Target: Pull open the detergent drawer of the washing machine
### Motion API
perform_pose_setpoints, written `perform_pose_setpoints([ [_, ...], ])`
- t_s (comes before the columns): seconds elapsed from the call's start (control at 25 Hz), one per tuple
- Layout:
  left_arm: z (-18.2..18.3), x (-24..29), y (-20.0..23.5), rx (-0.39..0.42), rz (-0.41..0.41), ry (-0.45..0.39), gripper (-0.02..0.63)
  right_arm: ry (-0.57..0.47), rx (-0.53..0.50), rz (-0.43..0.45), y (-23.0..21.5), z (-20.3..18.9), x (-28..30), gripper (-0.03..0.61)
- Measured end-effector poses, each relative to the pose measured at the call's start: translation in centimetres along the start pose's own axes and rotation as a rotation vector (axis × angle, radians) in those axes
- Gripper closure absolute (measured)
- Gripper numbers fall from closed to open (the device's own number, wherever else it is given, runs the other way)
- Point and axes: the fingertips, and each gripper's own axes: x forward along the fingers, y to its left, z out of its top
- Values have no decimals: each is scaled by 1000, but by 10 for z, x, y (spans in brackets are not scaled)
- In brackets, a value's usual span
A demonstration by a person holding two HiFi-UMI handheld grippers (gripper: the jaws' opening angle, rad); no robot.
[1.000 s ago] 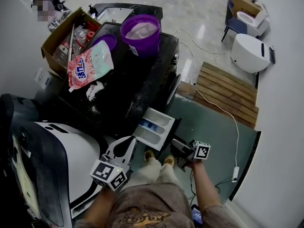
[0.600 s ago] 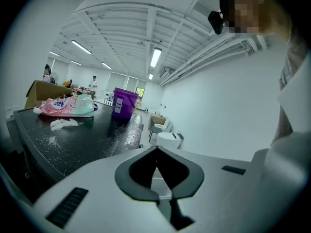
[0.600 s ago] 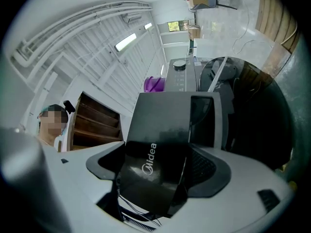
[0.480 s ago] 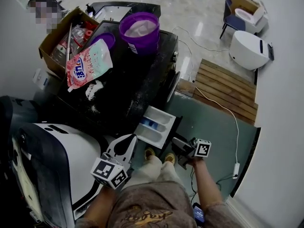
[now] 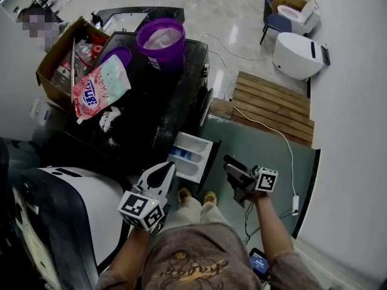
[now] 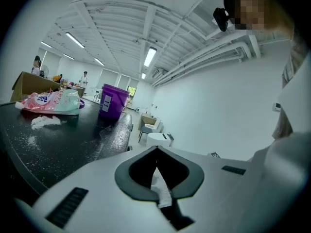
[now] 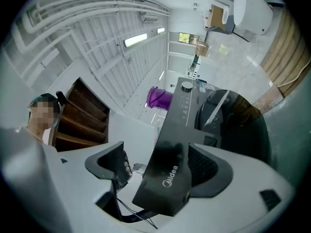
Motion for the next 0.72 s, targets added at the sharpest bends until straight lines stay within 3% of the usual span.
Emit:
perform_pose_setpoints([
  [0.36, 34, 0, -15, 13, -98, -27, 592, 3, -98, -51, 74, 25, 3, 186],
  [0.72, 64, -5, -28, 27, -179, -37, 592, 40, -315, -124, 141, 35, 21, 236],
])
